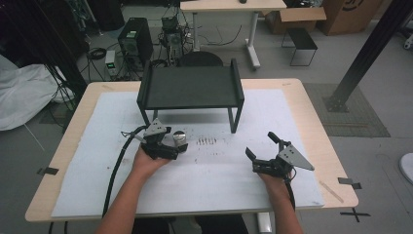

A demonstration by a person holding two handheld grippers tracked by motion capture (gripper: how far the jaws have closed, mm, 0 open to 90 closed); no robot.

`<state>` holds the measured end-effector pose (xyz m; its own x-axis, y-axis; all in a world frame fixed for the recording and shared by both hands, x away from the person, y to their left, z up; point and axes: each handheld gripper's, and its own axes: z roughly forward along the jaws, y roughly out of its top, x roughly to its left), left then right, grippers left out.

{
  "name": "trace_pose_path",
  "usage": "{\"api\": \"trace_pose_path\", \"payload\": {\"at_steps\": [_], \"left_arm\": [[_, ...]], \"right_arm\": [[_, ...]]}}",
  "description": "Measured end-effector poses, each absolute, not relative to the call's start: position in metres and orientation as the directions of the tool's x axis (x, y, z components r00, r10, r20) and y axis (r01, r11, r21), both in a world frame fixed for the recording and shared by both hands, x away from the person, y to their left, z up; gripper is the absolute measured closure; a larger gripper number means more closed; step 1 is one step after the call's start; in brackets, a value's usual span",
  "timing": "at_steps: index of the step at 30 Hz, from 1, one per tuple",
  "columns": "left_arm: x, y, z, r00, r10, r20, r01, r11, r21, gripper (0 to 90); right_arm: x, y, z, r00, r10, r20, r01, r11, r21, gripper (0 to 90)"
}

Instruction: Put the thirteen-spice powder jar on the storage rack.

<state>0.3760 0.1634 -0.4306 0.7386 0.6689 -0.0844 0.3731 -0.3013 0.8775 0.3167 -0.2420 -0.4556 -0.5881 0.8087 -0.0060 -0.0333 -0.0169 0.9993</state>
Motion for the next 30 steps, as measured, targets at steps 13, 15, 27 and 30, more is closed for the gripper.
{"api": "trace_pose_path", "payload": {"at_steps": [13,15,27,30], "left_arm": [[0.3746,0.1617,-0.4315,0.752,0.656,-0.074,0.367,-0.323,0.872,20.8],[0.3745,0.1616,-0.4313,0.752,0.655,-0.07,0.366,-0.326,0.872,23.3],[0.374,0.1612,-0.4305,0.752,0.656,-0.065,0.362,-0.329,0.872,35.3],[0.3744,0.1611,-0.4304,0.747,0.661,-0.066,0.365,-0.326,0.872,37.7]], "right_arm": [[0.3169,-0.2421,-0.4556,-0.588,0.809,-0.004,-0.033,-0.019,0.999,0.0],[0.3169,-0.2421,-0.4556,-0.588,0.809,-0.004,-0.033,-0.019,0.999,0.0],[0.3171,-0.2422,-0.4556,-0.588,0.809,-0.002,-0.031,-0.02,0.999,0.0],[0.3172,-0.2422,-0.4556,-0.588,0.809,-0.003,-0.032,-0.019,0.999,0.0]]}}
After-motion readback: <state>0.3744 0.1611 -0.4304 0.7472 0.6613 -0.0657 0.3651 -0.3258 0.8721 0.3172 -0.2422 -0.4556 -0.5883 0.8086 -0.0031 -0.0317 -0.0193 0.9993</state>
